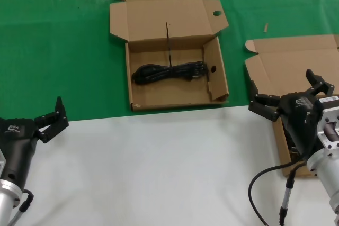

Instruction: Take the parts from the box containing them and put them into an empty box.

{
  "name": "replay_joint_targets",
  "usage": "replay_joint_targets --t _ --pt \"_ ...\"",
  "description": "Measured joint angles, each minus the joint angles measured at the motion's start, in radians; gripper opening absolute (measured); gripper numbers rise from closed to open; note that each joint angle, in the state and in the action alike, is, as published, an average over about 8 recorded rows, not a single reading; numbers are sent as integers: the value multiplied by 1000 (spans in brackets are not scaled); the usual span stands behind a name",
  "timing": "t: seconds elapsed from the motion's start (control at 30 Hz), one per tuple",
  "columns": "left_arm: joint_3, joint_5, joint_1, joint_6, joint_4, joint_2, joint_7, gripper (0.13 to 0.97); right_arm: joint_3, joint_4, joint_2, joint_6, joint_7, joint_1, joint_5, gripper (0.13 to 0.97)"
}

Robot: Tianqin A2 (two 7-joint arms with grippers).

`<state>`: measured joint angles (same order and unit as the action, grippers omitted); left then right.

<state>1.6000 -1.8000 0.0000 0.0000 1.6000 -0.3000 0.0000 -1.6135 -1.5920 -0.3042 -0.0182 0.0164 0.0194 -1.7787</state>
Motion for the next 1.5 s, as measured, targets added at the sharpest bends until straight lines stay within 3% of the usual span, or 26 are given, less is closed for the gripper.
replay_joint_targets --t 1.5 --pt "0 0 0 0 0 0 0 966 0 0 0 0 0 0 0 966"
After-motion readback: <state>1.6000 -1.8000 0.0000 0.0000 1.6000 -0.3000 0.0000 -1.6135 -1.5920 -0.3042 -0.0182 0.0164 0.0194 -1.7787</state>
